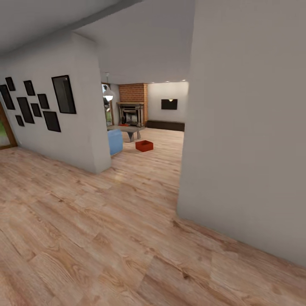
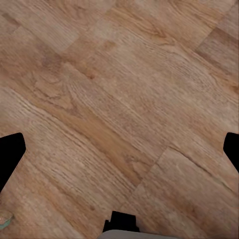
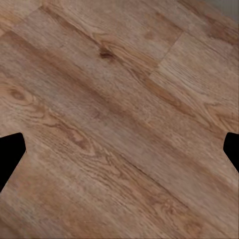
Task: Move the two storage containers from the living room to the garage. In the garage, place one container on the floor and stack the other container on top of it (either order is fine).
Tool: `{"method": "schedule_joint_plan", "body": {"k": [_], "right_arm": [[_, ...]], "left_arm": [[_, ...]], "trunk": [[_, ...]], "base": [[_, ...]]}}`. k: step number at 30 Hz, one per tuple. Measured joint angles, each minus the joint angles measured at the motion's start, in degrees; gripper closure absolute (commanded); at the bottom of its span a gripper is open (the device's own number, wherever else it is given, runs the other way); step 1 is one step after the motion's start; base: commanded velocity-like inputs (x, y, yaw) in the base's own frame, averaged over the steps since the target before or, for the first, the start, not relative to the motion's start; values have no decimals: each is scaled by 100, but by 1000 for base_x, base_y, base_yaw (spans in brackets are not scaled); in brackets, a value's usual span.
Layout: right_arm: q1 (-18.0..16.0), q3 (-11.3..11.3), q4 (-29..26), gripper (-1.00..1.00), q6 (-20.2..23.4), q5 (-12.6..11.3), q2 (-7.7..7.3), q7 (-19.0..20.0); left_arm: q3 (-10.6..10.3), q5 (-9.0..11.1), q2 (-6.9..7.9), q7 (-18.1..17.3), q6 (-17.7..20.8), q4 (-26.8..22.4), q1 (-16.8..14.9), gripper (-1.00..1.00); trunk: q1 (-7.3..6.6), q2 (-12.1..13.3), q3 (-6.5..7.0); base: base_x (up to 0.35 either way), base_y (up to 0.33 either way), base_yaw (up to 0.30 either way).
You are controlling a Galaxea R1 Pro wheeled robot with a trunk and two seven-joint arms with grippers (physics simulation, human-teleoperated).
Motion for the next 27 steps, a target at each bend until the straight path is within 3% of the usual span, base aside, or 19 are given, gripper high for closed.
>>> {"method": "schedule_joint_plan", "body": {"k": [20, 27], "right_arm": [[-1, 0, 0, -100, 0, 1, 7, 0], [1, 0, -2, -100, 1, 1, 5, -1]], "left_arm": [[1, 0, -10, 4, 9, 0, 0, -100], [0, 0, -12, 4, 10, 0, -1, -100]], "trunk": [[0, 0, 0], [0, 0, 0]], "base": [[328, 0, 294], [328, 0, 103]]}}
